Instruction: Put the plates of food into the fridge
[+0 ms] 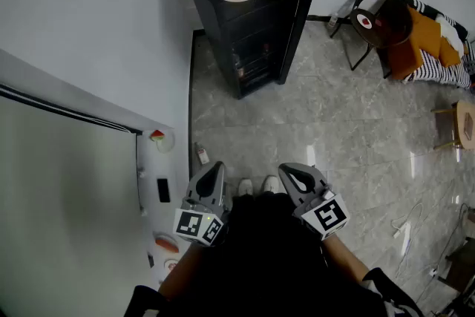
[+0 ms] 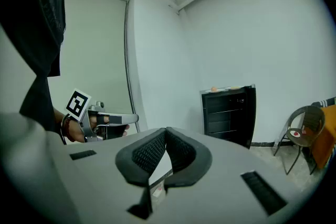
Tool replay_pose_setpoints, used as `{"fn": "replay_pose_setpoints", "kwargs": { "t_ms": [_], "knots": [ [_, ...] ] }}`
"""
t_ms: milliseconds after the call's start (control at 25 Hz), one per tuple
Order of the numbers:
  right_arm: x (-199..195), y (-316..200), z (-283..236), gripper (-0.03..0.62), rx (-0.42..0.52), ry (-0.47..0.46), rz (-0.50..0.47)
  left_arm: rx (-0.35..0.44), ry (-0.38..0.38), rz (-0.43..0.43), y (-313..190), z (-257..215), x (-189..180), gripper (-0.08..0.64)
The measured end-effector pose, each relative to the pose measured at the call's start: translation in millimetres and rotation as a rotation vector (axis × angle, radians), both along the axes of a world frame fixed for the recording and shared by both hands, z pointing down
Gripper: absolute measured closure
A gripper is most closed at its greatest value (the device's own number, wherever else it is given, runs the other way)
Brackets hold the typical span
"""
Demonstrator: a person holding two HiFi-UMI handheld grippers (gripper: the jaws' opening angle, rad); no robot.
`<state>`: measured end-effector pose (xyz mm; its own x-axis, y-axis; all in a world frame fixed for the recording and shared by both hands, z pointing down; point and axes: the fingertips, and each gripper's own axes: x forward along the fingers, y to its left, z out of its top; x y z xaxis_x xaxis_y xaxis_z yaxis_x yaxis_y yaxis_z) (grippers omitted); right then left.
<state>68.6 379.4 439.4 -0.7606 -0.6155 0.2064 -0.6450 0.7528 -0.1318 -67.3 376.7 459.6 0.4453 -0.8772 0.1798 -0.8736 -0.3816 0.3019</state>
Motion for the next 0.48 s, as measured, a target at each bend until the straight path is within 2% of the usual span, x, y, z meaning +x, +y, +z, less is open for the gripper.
{"fn": "replay_pose_setpoints", "kwargs": {
  "t_ms": [320,480],
  "knots": [
    [8.5,10.3,3.1,0.568,-0.013,0.014,-0.008,-0.011,-0.021,-0.02,6.6,-1.1,8.7,0.537],
    [23.6,1.4,1.1,0.568,0.003,0.009,0.044,-0.012,-0.023,-0.031,3.2,-2.1,15.8,0.537]
  ]
}}
